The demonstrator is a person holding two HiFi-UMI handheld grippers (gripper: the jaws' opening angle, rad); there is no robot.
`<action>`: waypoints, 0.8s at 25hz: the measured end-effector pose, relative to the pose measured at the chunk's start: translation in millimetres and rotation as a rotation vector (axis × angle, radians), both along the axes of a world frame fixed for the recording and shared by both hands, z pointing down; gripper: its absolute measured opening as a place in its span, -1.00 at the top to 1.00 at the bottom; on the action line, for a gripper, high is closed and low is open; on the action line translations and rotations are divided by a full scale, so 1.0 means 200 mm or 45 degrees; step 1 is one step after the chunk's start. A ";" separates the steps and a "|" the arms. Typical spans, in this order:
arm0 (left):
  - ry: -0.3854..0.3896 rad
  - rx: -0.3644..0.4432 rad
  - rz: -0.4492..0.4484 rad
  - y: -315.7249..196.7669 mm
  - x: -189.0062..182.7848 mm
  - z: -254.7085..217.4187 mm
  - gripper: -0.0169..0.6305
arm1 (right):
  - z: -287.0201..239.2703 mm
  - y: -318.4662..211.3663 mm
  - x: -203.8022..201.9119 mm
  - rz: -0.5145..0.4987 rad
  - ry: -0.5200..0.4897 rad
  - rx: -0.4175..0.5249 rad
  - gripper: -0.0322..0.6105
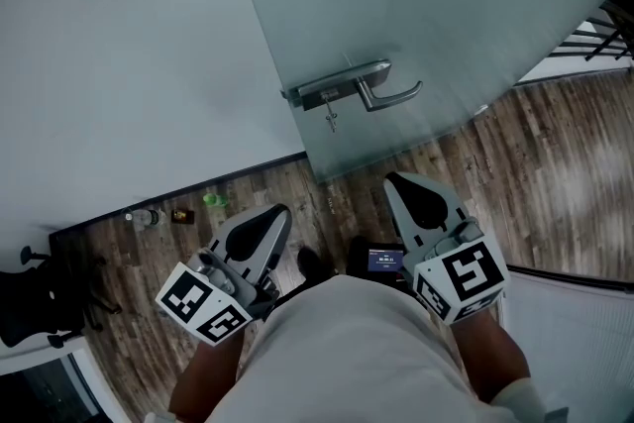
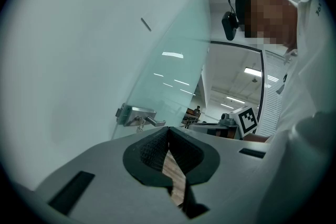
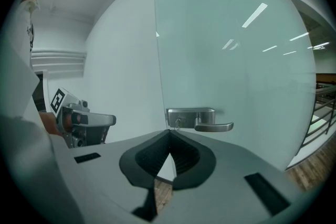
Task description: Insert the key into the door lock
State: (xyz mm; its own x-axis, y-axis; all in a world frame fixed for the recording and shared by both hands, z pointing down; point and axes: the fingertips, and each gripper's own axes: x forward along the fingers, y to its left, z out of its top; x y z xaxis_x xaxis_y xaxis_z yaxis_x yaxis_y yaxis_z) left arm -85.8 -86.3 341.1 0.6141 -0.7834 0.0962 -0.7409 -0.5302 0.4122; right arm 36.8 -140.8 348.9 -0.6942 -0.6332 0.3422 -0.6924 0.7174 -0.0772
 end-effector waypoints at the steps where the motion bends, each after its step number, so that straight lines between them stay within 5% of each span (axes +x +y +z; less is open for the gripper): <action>1: 0.002 -0.004 0.003 0.00 0.00 0.00 0.90 | 0.00 0.00 0.00 0.000 -0.003 0.000 0.86; 20: 0.019 -0.028 0.025 0.01 0.03 0.03 0.90 | 0.02 -0.02 -0.02 -0.005 0.004 -0.011 0.87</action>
State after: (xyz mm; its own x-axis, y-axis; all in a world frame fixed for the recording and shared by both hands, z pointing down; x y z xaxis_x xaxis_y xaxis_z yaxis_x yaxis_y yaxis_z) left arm -80.4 -84.5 346.3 0.6308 -0.7689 0.1043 -0.7243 -0.5352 0.4346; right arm 33.1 -144.4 352.7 -0.6957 -0.6276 0.3495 -0.6898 0.7194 -0.0812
